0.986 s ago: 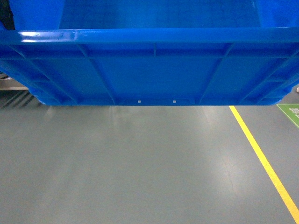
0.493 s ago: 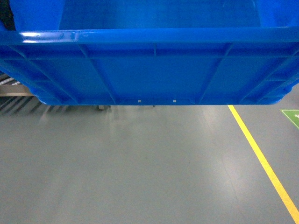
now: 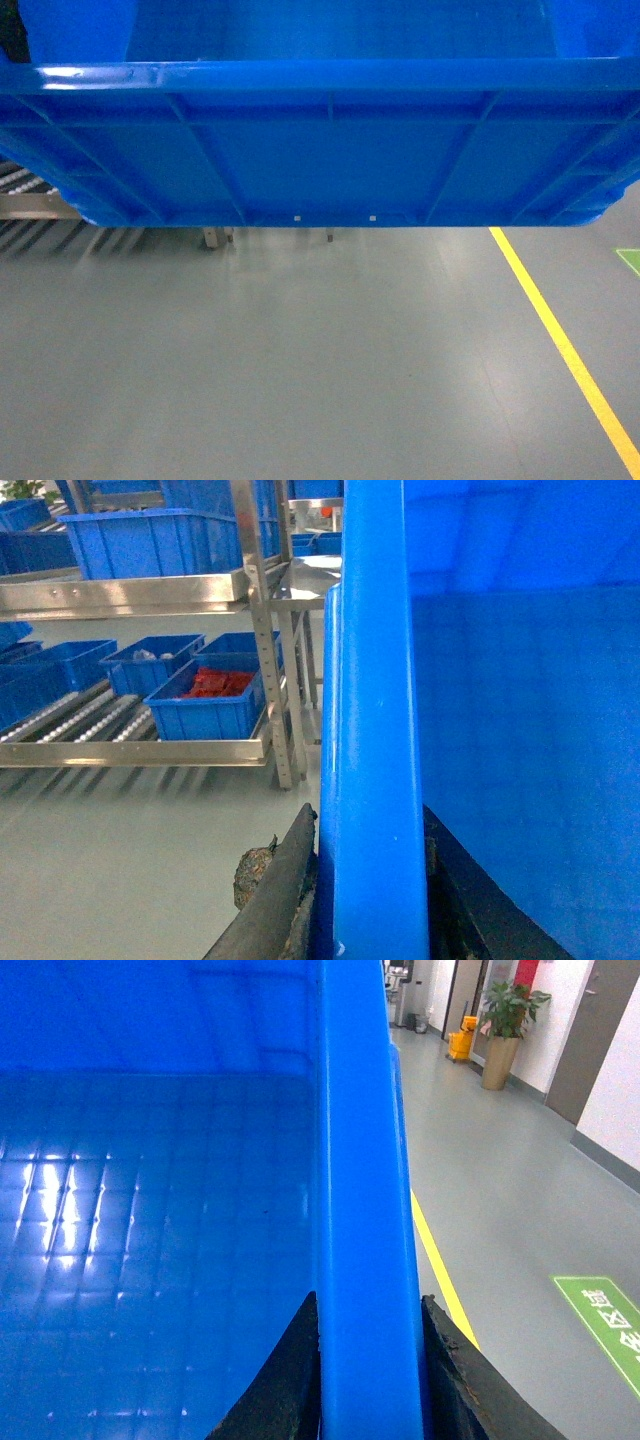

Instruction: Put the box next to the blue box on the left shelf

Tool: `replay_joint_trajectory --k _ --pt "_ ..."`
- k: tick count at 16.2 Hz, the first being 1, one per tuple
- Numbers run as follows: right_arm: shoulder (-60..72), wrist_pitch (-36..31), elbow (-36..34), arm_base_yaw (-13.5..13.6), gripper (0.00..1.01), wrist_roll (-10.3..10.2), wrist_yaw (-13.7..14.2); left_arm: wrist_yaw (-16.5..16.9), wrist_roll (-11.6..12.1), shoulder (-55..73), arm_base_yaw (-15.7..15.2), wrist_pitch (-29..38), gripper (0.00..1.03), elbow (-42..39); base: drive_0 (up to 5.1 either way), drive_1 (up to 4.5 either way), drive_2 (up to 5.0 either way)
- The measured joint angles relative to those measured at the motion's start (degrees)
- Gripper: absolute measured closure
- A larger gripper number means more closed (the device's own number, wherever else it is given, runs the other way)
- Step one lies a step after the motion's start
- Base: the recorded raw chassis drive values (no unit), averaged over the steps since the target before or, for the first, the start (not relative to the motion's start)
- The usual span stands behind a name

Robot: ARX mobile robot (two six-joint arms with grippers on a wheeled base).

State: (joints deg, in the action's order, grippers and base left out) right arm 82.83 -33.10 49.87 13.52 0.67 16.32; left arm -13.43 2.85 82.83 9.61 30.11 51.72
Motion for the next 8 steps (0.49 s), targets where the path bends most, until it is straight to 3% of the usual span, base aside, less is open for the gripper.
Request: replay_joint_trajectory --k 8 --pt "0.0 0.2 0.0 0.0 0.80 0.0 -0.1 0.0 0.0 0.0 0.0 -0.2 0.83 0.0 0.0 4.23 -4.3"
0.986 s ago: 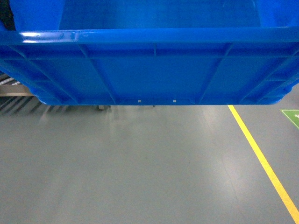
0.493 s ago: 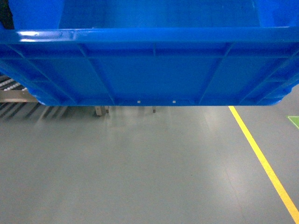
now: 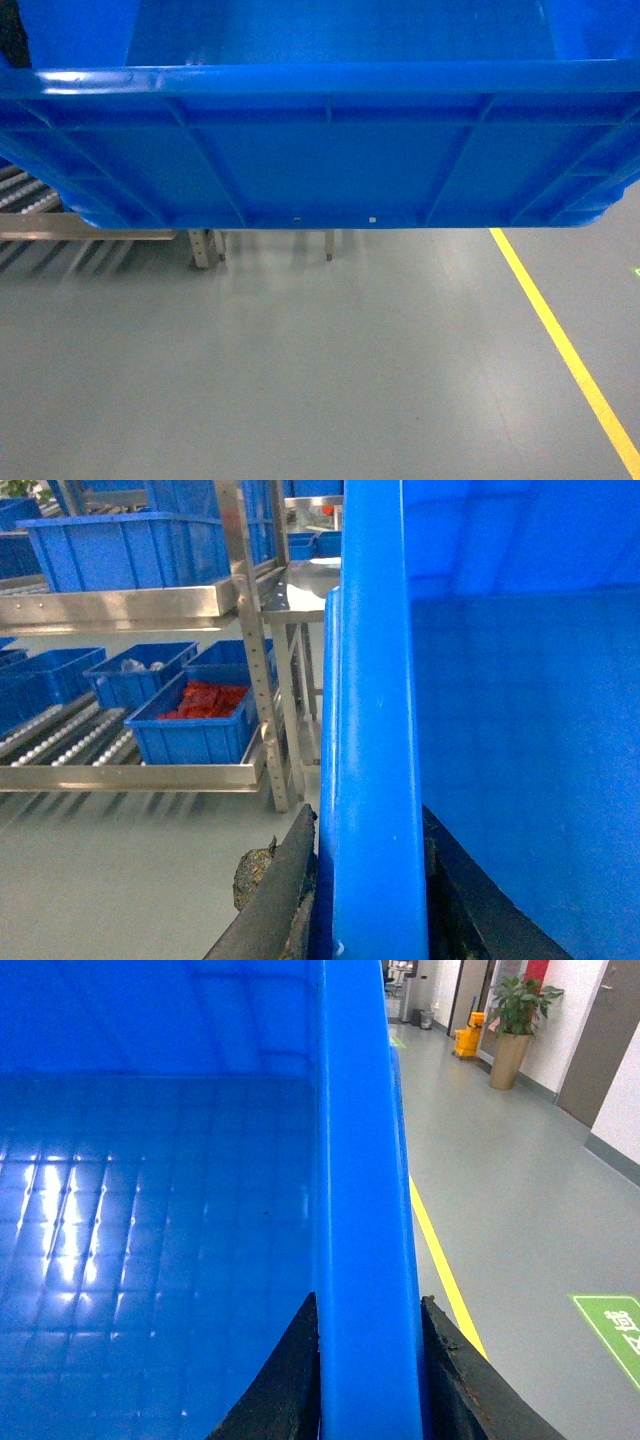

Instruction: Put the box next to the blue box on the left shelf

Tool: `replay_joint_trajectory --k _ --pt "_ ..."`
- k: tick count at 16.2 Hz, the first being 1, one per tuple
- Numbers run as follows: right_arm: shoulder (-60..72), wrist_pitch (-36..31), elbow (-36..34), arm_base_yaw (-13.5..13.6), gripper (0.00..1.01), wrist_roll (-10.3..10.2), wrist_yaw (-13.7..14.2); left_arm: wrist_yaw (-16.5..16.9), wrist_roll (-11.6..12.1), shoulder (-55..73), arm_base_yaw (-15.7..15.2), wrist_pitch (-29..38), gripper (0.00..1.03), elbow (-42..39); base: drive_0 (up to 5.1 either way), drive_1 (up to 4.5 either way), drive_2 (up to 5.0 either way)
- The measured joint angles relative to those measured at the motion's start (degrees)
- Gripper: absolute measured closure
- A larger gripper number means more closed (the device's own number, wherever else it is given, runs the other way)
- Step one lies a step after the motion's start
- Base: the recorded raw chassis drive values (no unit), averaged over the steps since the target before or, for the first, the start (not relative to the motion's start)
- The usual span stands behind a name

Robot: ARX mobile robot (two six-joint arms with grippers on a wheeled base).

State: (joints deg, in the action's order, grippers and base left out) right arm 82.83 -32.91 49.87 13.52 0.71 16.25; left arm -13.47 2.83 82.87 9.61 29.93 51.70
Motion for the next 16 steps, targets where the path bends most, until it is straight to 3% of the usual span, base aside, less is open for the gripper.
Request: replay_joint_trajectory --k 16 --pt "-0.1 -0.2 0.0 0.0 0.80 0.0 0.1 0.1 0.0 0.0 0.0 0.2 0.83 0.0 0.0 4.25 -4.3"
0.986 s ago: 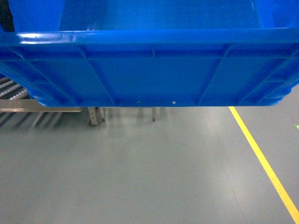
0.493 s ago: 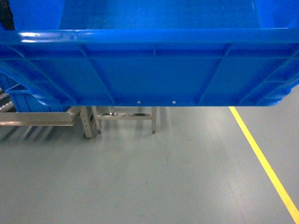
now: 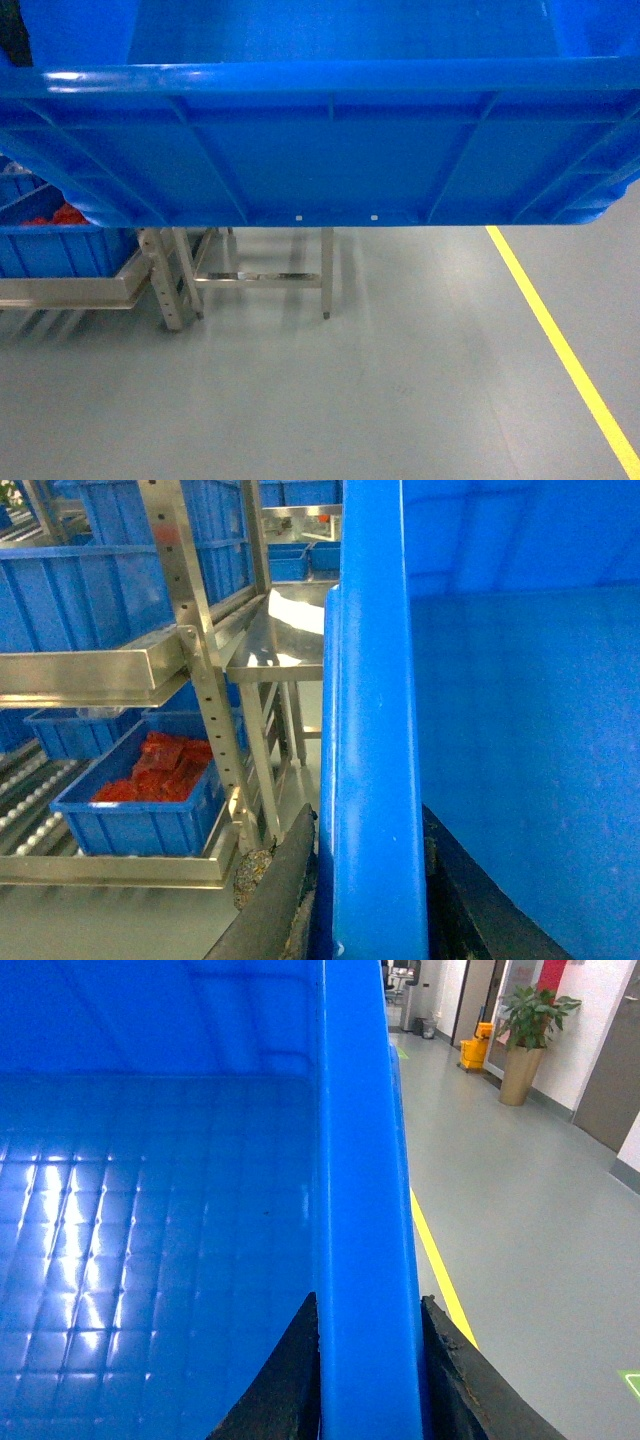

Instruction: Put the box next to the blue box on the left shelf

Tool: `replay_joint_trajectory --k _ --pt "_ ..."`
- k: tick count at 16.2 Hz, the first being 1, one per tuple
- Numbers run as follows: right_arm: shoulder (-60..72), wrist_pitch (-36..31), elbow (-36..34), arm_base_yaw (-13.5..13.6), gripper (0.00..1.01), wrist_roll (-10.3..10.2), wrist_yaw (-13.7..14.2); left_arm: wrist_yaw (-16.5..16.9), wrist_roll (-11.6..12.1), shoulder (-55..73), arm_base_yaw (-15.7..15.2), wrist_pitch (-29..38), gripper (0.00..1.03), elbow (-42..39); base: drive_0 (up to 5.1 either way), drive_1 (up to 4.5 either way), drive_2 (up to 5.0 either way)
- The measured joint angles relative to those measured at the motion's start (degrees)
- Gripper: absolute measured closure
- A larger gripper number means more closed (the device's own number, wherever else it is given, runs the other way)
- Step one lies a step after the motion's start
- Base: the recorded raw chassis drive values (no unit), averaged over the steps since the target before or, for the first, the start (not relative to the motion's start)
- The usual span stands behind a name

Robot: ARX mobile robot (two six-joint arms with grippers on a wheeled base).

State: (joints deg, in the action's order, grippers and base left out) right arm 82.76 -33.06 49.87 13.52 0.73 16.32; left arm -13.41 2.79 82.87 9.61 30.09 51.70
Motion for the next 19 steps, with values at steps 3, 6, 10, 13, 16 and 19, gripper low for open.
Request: replay_joint_trajectory --k 3,6,10,13,16,19 --pt "0.0 0.3 0.0 0.0 0.80 0.0 0.0 -0.1 0.1 0.0 0.0 -0.1 0.83 0.0 0.0 4.22 -4.3" --pt "0.0 -0.2 0.0 0.0 0.80 0.0 0.0 0.0 0.0 0.0 0.0 0.0 0.83 0.0 0.0 4.27 -4.2" --pt "0.0 0.0 0.0 0.0 0.80 0.0 0.0 0.0 0.1 0.0 0.0 0.0 0.84 0.0 0.0 4.26 -4.3" --pt "0.3 0.1 0.0 0.0 0.80 0.0 0.0 0.1 0.0 0.2 0.0 -0.2 0.84 0.0 0.0 0.00 0.0" --pt "0.3 -0.2 0.0 -0.1 0.80 0.0 0.2 0.1 0.0 0.3 0.1 0.3 0.84 -0.1 0.0 0.00 0.0" --pt "0.3 0.2 0.0 0.0 0.80 0.0 0.1 0.0 0.0 0.3 0.0 -0.1 0.84 -0.1 -5.1 1.34 3.2"
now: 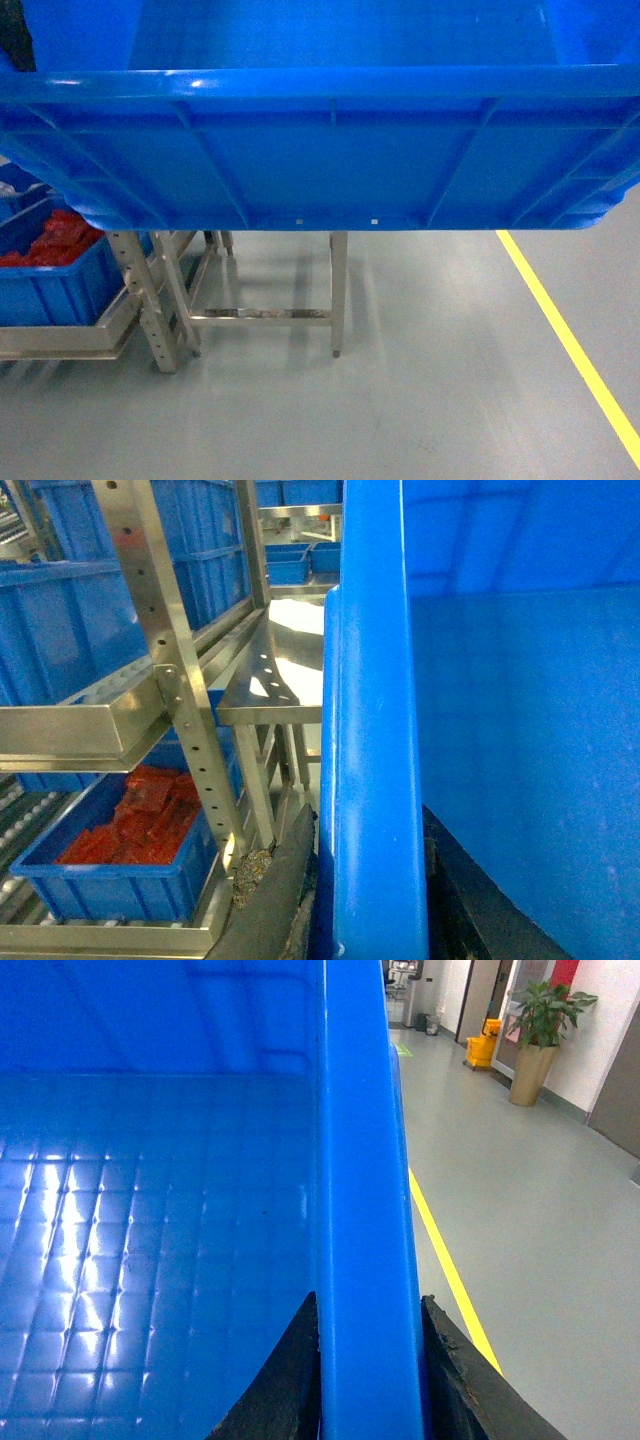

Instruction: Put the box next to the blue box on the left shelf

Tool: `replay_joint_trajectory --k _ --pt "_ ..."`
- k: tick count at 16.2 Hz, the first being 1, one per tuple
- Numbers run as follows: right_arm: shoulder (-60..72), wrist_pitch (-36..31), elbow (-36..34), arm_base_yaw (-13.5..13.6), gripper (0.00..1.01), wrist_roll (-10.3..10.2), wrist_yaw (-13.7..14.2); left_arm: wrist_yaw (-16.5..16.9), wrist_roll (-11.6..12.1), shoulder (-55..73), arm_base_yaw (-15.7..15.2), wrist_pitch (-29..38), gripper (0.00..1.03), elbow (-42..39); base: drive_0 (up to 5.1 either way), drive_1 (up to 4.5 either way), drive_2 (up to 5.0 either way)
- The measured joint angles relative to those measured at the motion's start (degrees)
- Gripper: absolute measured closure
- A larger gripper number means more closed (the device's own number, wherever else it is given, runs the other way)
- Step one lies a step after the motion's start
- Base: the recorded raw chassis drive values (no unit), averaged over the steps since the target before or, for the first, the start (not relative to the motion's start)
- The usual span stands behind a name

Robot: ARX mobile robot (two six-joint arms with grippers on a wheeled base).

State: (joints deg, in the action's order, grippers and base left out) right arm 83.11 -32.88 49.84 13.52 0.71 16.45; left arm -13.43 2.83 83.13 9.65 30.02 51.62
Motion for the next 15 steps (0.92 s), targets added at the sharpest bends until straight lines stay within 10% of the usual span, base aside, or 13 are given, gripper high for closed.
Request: replay_joint_trajectory --k 15 --pt "-0.1 -0.2 0.0 0.0 0.80 0.0 0.0 0.0 0.0 -0.1 0.0 0.0 0.84 0.0 -4.9 1.42 3.3"
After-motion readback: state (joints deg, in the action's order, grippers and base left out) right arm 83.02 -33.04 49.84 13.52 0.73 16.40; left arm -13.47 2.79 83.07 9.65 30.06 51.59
